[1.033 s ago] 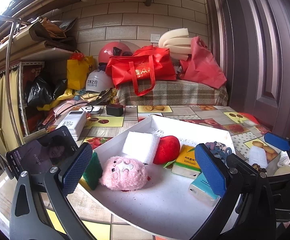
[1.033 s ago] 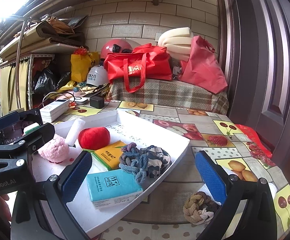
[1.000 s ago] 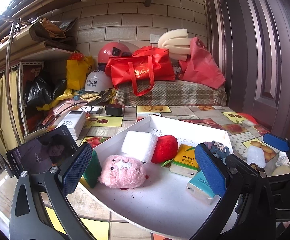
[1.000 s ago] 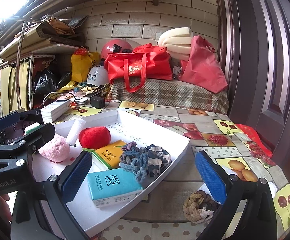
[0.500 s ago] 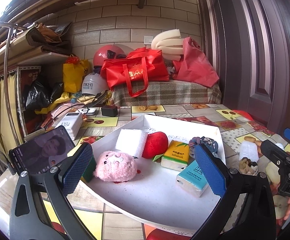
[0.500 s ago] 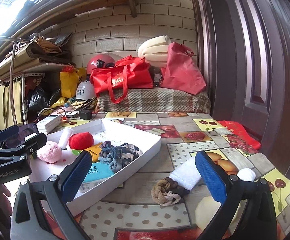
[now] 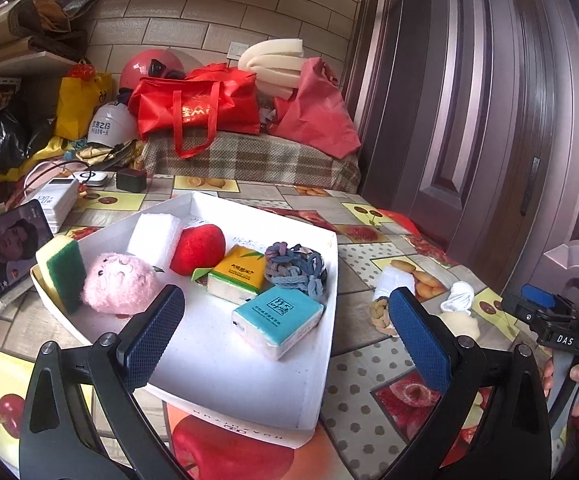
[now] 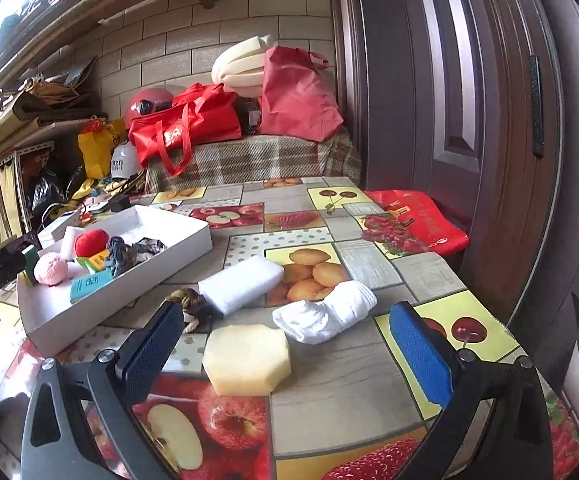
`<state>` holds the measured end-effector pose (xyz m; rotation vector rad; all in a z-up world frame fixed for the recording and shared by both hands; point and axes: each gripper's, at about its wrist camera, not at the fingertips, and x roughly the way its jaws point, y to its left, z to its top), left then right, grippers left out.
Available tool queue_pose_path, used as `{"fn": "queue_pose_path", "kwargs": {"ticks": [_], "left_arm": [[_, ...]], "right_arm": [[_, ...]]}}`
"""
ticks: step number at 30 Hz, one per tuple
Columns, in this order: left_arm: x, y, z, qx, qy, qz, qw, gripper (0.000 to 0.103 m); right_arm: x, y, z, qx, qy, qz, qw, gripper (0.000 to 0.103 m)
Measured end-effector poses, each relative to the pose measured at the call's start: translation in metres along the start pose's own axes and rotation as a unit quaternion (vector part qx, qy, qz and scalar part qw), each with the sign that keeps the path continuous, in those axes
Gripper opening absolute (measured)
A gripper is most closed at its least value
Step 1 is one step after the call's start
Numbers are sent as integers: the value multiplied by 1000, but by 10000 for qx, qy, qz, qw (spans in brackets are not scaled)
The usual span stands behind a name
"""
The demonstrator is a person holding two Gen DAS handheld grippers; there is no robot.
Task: Organize soft objects
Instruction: 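Move both tools back to the table toward the braided rope and yellow foam pad, then grasp the braided rope with the left tool while the right tool grasps the yellow foam pad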
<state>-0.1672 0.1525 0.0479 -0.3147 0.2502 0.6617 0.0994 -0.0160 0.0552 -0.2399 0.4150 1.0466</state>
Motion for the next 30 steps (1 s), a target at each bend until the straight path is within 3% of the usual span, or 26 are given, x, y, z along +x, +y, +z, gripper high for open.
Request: {"fn": "queue_pose_path", "kwargs": {"ticks": [5, 9, 12, 13, 15, 16, 18, 22, 25, 30], "left_arm": [[11, -44, -3, 679, 239, -340, 9968, 103], [25, -74, -7, 1081, 543, -435, 9917, 103], [43, -85, -8, 1141, 866, -383, 9889, 103], [49, -87, -8, 1122, 955, -378, 9884, 103], [59, -90, -9, 1090, 1125, -412, 9868, 103], [64, -91, -10, 1088, 1207, -430, 9858, 103], [75, -95, -11, 1139, 1384, -436, 9828, 103], [100, -116, -13, 1409, 1675, -443, 9747, 103], [122, -130, -12, 1551, 1794, -216, 9712, 102], [155, -137, -16, 1562, 2289, -85, 9608, 90]], "right_arm": [[15, -7, -7, -63, 670, 396, 9969, 103], [28, 19, -12, -601, 1091, 654, 9900, 103], [53, 39, -16, -921, 1620, 563, 9809, 103], [63, 42, -18, -949, 1801, 536, 9776, 101], [76, 42, -18, -814, 2055, 700, 9728, 74], [75, 39, -16, -749, 1972, 730, 9748, 60], [70, 36, -18, -787, 1925, 636, 9761, 57], [51, 17, -19, -554, 1744, 601, 9813, 56], [53, -4, -18, -13, 1757, 637, 9824, 56], [56, -23, -19, 563, 1803, 824, 9785, 56]]}}
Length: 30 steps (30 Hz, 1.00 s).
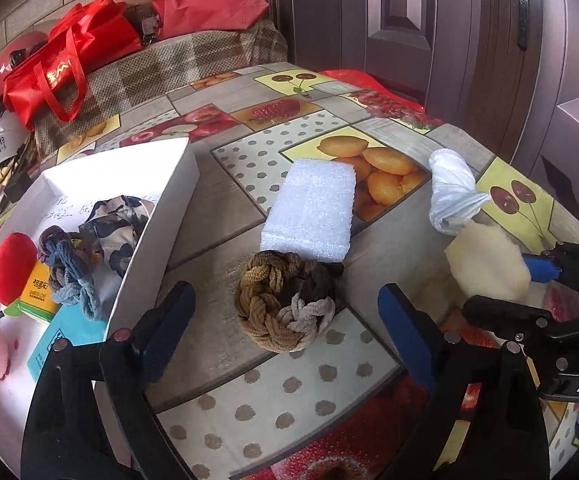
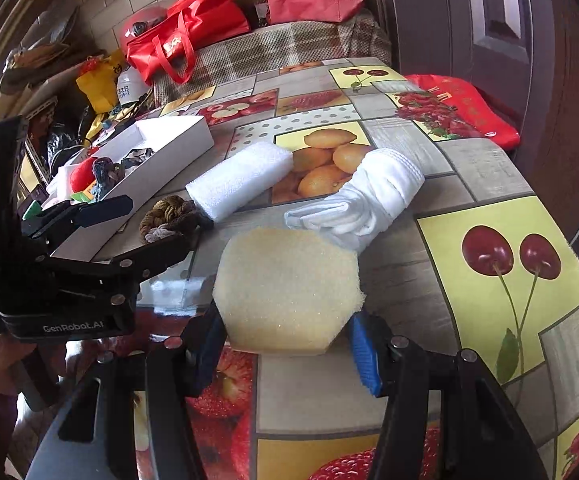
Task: Organize soft objects
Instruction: 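Grasp the braided rope with the left tool while the right tool grasps the yellow foam pad, then carry the braided rope over the box with the left tool while the right tool carries the foam pad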
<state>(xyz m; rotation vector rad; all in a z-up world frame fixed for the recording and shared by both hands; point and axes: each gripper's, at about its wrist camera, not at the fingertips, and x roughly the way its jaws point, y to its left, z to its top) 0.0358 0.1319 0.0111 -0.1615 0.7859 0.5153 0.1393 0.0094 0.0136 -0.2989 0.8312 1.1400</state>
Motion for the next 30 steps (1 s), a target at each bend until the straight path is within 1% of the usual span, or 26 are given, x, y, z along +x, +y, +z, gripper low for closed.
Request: {"fn": "queue_pose_path", "kwargs": {"ticks": [1, 2, 3, 5, 6, 9, 12, 14, 17, 18, 20, 23, 26, 30], "left_arm": [[4, -1, 0, 27, 98, -6, 9999, 78], [8, -3, 0, 55, 201, -1, 9998, 62], [11, -3, 1, 66, 265, -22, 9996, 57], [10, -3, 1, 69, 239, -117, 9996, 39], [9, -3, 0, 73, 219, -164, 9996, 35], [3, -4, 0, 63, 62, -160, 9998, 32], [-16, -3, -3, 35, -401, -150, 9991, 32], [-32, -2, -6, 9, -788, -67, 9969, 32], [-60, -1, -15, 11, -1520, -26, 9884, 33], [-67, -1, -18, 27, -1713, -24, 9852, 33], [-79, -2, -24, 59, -1978, 82, 9802, 33], [-92, 2, -31, 37, -2191, 97, 9756, 33], [-98, 12, -36, -99, -2235, 43, 9746, 33], [-107, 24, -45, -243, -2274, 25, 9735, 33]], "right_arm": [[0, 0, 0, 19, -5, 17, 10000, 56], [-1, 1, 0, 15, -8, 16, 10000, 56], [-1, 1, 0, 0, -10, 13, 10000, 56], [0, 3, 0, -40, -8, 21, 10000, 56], [0, 3, 0, -53, -7, 20, 10000, 56], [0, 4, -1, -57, -18, 7, 10000, 56], [-4, 3, 0, -67, -110, -26, 9999, 56], [-11, 5, 0, -121, -309, -25, 9994, 56], [-26, 11, -2, -268, -728, -140, 9969, 56], [-31, 13, -3, -321, -873, -195, 9955, 56], [-38, 18, -3, -408, -1100, -335, 9925, 56], [-41, 24, -3, -524, -1289, -488, 9891, 56], [-42, 32, -3, -652, -1437, -593, 9857, 56], [-43, 40, -3, -688, -1547, -612, 9837, 56]]}}
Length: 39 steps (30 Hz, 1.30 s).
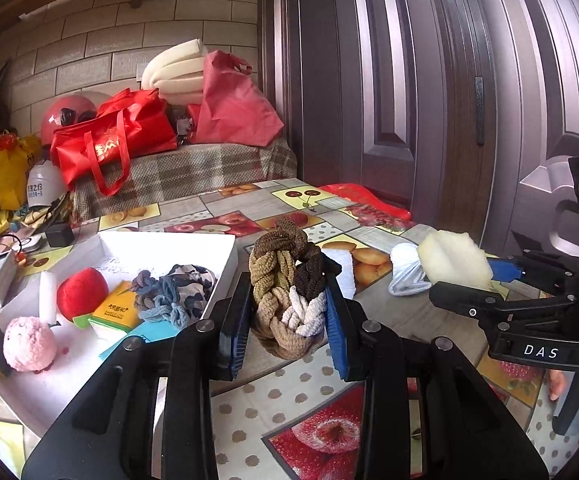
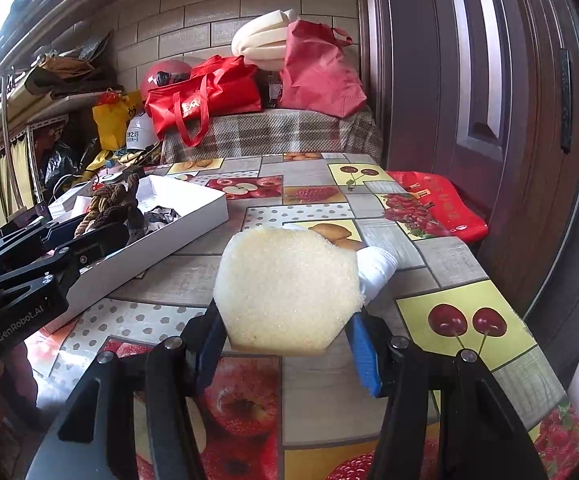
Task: Organize soft objects
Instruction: 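Carry the braided rope over the box with the left tool while the right tool carries the foam pad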
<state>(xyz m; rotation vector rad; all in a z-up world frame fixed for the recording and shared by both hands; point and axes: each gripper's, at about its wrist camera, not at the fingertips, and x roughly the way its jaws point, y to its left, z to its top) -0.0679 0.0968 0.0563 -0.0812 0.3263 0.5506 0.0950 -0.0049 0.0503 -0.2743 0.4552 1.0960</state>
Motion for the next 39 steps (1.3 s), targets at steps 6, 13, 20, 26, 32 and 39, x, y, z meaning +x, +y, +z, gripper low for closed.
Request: {"fn": "queue_pose_path", "kwargs": {"ticks": [6, 13, 20, 26, 32, 39], "left_arm": [[-17, 13, -7, -78, -70, 87, 9999, 33], [-31, 30, -14, -192, -86, 187, 9996, 33], [-44, 41, -19, -169, -107, 297, 9994, 33], [-50, 60, -22, -271, -85, 469, 9985, 33], [-56, 83, -26, -389, -94, 744, 9964, 33], [-60, 114, -30, -576, -78, 1070, 9926, 33]], "right_arm": [[2, 23, 2, -38, -144, 86, 9999, 56], [0, 45, 3, -179, -323, 126, 9992, 56], [-1, 46, 2, -146, -339, 27, 9993, 56], [0, 58, 3, -195, -406, 25, 9990, 56], [2, 78, 5, -420, -470, 80, 9980, 56], [8, 102, 6, -682, -485, 253, 9962, 56]]}}
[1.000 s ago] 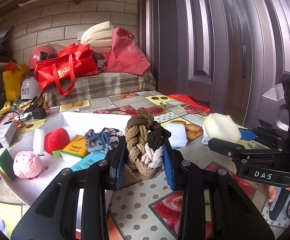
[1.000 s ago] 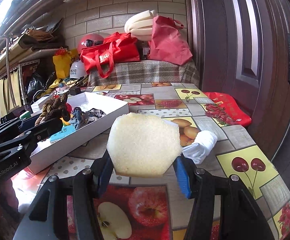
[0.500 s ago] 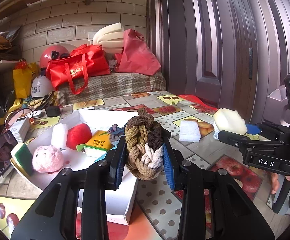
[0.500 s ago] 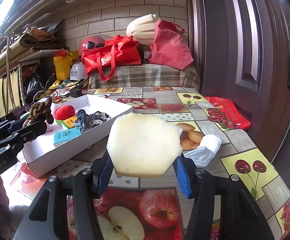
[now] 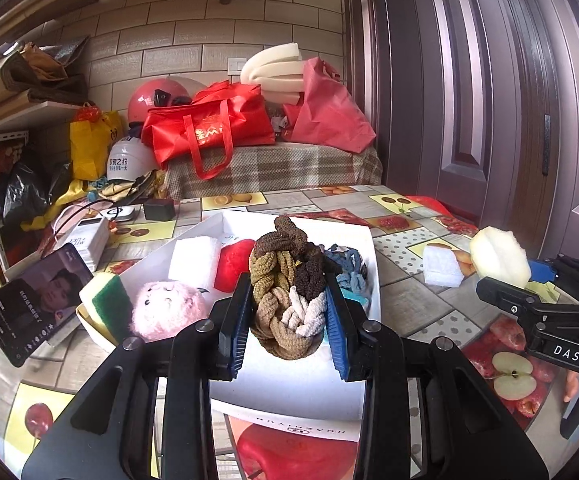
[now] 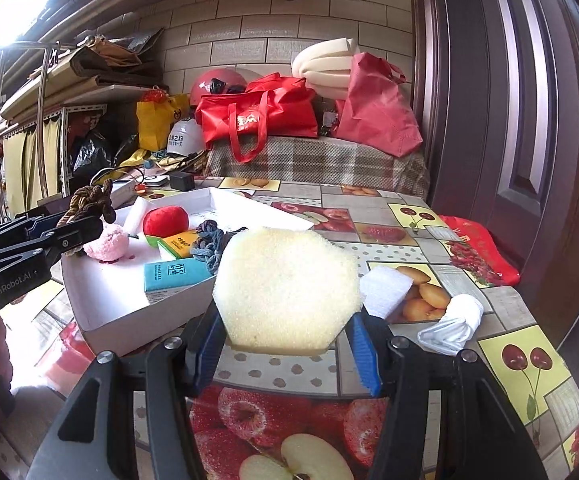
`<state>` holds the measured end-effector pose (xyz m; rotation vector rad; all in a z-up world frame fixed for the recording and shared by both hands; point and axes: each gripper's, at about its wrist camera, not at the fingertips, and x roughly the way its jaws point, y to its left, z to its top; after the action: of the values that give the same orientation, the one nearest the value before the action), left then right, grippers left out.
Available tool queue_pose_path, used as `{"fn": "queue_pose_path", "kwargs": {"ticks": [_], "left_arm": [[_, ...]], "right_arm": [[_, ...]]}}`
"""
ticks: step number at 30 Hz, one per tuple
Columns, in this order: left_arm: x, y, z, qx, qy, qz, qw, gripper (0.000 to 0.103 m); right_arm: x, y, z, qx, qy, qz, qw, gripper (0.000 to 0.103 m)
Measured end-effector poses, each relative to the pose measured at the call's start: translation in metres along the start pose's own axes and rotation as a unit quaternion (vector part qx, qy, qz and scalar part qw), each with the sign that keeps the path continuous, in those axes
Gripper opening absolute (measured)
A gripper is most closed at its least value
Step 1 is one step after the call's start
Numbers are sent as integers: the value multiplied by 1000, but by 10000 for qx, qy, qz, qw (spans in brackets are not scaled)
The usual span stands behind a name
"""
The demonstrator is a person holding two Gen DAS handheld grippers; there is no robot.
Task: Organize soft objects
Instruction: 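Carry the braided rope over the box with the left tool while the right tool carries the foam pad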
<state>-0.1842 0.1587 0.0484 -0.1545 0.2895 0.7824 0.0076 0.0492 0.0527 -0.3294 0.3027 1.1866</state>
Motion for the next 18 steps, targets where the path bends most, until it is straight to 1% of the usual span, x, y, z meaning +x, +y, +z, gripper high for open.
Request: {"fn": "queue_pose_path", "kwargs": {"ticks": [5, 8, 14, 18], "left_arm": [[6, 16, 0, -151, 71, 180, 9997, 33], [10, 22, 1, -237, 130, 223, 9994, 33], [16, 25, 3, -136, 127, 300, 9994, 33], [25, 30, 5, -179, 248, 324, 9990, 33]], "right_arm": [[7, 17, 4, -147, -34, 133, 9998, 56], [12, 27, 8, -213, -42, 223, 9995, 56], [25, 40, 13, -244, 16, 405, 9989, 56], [35, 49, 17, -260, 94, 524, 9982, 56]]}}
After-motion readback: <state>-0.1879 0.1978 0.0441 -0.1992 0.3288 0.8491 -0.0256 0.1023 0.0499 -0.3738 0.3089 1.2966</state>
